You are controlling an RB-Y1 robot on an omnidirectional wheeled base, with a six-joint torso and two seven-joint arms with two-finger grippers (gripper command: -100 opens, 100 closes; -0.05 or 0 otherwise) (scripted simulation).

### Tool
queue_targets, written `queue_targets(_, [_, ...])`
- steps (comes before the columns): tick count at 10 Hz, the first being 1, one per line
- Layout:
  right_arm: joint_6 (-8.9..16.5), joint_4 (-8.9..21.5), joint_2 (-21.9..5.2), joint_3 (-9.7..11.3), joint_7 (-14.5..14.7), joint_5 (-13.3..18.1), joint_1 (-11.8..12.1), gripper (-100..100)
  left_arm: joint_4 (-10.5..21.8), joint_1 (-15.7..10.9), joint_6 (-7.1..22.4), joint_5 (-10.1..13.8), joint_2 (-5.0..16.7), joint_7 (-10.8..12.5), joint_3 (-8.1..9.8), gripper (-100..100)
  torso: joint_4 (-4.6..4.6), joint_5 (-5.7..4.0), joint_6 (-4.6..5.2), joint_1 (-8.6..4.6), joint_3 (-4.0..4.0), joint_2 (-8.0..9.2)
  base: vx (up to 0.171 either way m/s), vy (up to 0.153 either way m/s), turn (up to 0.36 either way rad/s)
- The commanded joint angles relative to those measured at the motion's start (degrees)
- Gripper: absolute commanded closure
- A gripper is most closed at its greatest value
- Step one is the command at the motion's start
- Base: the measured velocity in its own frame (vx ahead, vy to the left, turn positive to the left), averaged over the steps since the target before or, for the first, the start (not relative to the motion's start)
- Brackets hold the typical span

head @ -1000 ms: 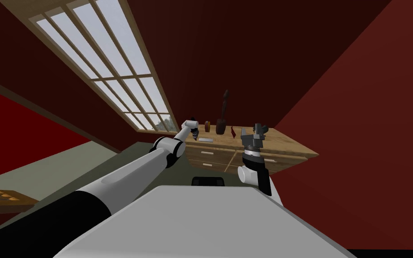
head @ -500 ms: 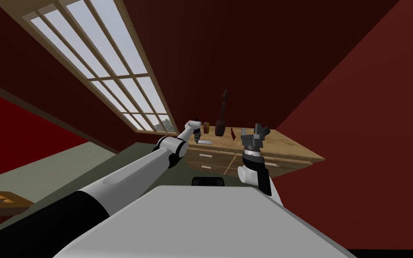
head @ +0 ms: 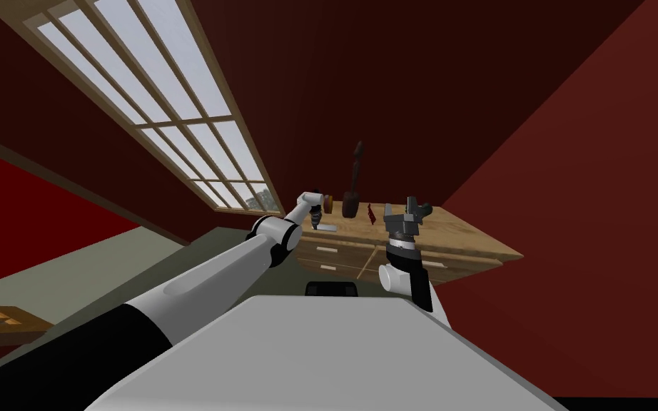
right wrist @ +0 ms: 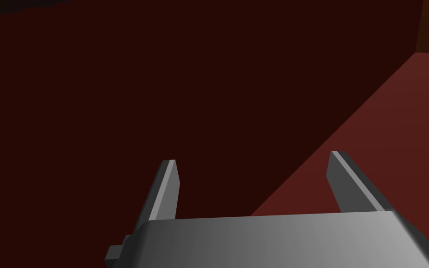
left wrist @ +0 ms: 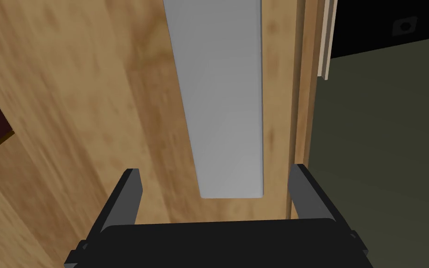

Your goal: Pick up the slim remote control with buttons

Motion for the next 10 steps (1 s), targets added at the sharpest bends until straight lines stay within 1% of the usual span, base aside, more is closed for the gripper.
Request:
queue_targets(1, [0.0, 0.0, 0.0, 0.0, 0.0, 0.0, 0.0, 0, 2.3, -0.6, -0.8, 0.1, 0.0, -0.1, 0.08, -100, 0.0, 0.0, 0.0, 0.0, 0.0, 0.0, 0.0, 0.0, 0.0])
queue_targets(2, [0.0, 0.0, 0.0, 0.0, 0.0, 0.0, 0.0, 0, 3.6, -1.3, 0.3, -0.1, -1.6, 0.0, 0.08, -100, 0.01, 0.0, 0.0, 0.02, 0.03, 0.04, 0.026, -0.015, 0.005])
queue_targets(4, [0.0, 0.0, 0.0, 0.0, 0.0, 0.0, 0.0, 0, 3.6, -1.3, 0.3, -0.1, -1.6, 0.0, 0.08, -100, -0.01, -0.02, 0.01, -0.08, -0.04, -0.08, 0.036, -0.018, 0.001])
queue_targets(5, [0.0, 0.0, 0.0, 0.0, 0.0, 0.0, 0.0, 0, 4.6, -1.7, 1.1, -0.2, -3.2, 0.0, 0.08, -100, -0.01, -0.01, 0.0, -0.04, -0.03, -0.06, 0.046, -0.022, 0.004])
queue_targets(6, [0.0, 0.0, 0.0, 0.0, 0.0, 0.0, 0.0, 0, 4.6, -1.7, 1.1, -0.2, -3.2, 0.0, 0.08, -100, -0.02, -0.02, 0.01, -0.09, -0.05, -0.1, 0.041, -0.024, 0.0])
queue_targets(7, [0.0, 0.0, 0.0, 0.0, 0.0, 0.0, 0.0, 0, 5.6, -2.1, 1.8, -0.3, -5.4, 0.0, 0.07, -100, -0.02, -0.02, 0.01, -0.09, -0.06, -0.1, 0.06, -0.026, -0.001])
queue_targets(8, [0.0, 0.0, 0.0, 0.0, 0.0, 0.0, 0.0, 0, 3.6, -2.1, 1.8, -0.3, -5.4, 0.0, 0.07, -100, -0.03, -0.02, 0.01, -0.11, -0.08, -0.15, 0.055, -0.02, 0.0])
queue_targets(10, [0.0, 0.0, 0.0, 0.0, 0.0, 0.0, 0.0, 0, 5.4, -2.1, 1.8, -0.3, -5.4, 0.0, 0.07, -100, -0.02, -0.01, 0.0, -0.03, -0.05, -0.08, 0.016, -0.002, 0.0])
